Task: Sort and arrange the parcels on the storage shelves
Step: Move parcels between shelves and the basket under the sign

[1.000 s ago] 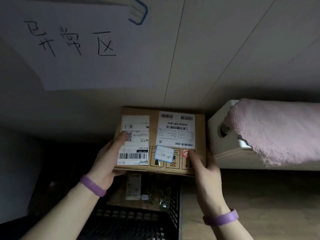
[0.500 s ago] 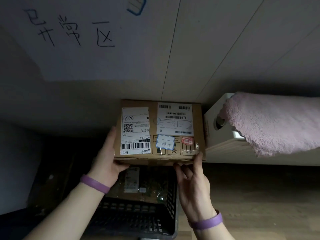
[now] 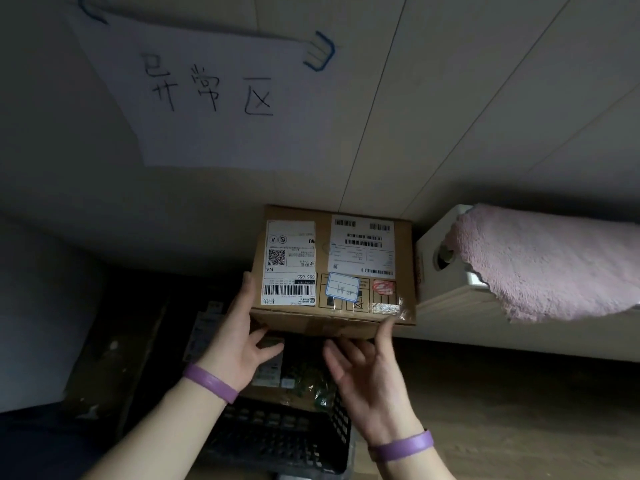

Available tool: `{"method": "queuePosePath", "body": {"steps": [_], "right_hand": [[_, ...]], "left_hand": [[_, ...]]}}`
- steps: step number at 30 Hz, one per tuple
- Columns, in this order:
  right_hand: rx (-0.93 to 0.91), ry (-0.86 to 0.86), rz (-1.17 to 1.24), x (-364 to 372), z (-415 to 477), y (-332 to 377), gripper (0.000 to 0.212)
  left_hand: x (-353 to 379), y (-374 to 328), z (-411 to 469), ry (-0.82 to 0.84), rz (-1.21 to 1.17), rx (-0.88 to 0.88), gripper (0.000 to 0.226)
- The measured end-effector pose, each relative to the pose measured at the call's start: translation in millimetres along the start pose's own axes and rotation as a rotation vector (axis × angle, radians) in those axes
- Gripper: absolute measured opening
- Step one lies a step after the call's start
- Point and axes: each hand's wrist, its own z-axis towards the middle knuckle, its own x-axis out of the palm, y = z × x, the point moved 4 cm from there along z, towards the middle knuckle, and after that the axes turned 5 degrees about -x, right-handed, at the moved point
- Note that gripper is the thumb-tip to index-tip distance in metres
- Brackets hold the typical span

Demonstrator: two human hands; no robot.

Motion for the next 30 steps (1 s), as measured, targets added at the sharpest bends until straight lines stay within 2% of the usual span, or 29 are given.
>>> {"method": "queuePosePath", "body": {"steps": [3, 5, 8, 11, 14, 19, 24, 30], "right_hand": [[0.062, 0.02, -0.237, 19.1, -24.7, -22.1, 0.082], [0.05, 0.055, -0.344, 48.7, -52.9, -25.1, 0.071], [0.005, 0.164, -0.442, 109.8, -110.4, -20.8, 0.064], [0.005, 0.318, -0.555, 174.9, -179.4, -23.5, 0.068], [-0.004, 0.46, -0.663, 228.9, -251.5, -38.6, 0.066], [0.007, 0.706, -0.786, 282.2, -374.9, -92.1, 0.062], [0.064, 1.017, -0.884, 265.6, -494.4, -171.6, 0.056], [0.21, 1.332, -1.086, 155.1, -610.3, -277.3, 0.051]], "left_hand": [[-9.8, -0.5, -32.1, -0.114, 0.012, -0.015, 0.078], [-16.0, -10.2, -73.0, -0.166, -0.001, -0.05, 0.087], [-25.6, -47.4, -148.6, -0.208, -0.042, -0.021, 0.078], [-32.9, -96.7, -231.9, -0.243, -0.08, 0.078, 0.065], [-49.3, -133.6, -314.1, -0.264, -0.146, 0.202, 0.063], [-104.3, -153.4, -444.6, -0.338, -0.265, 0.418, 0.059], [-171.7, -103.4, -575.8, -0.498, -0.367, 0.614, 0.047], [-253.4, 57.2, -714.4, -0.728, -0.486, 0.751, 0.036]]}}
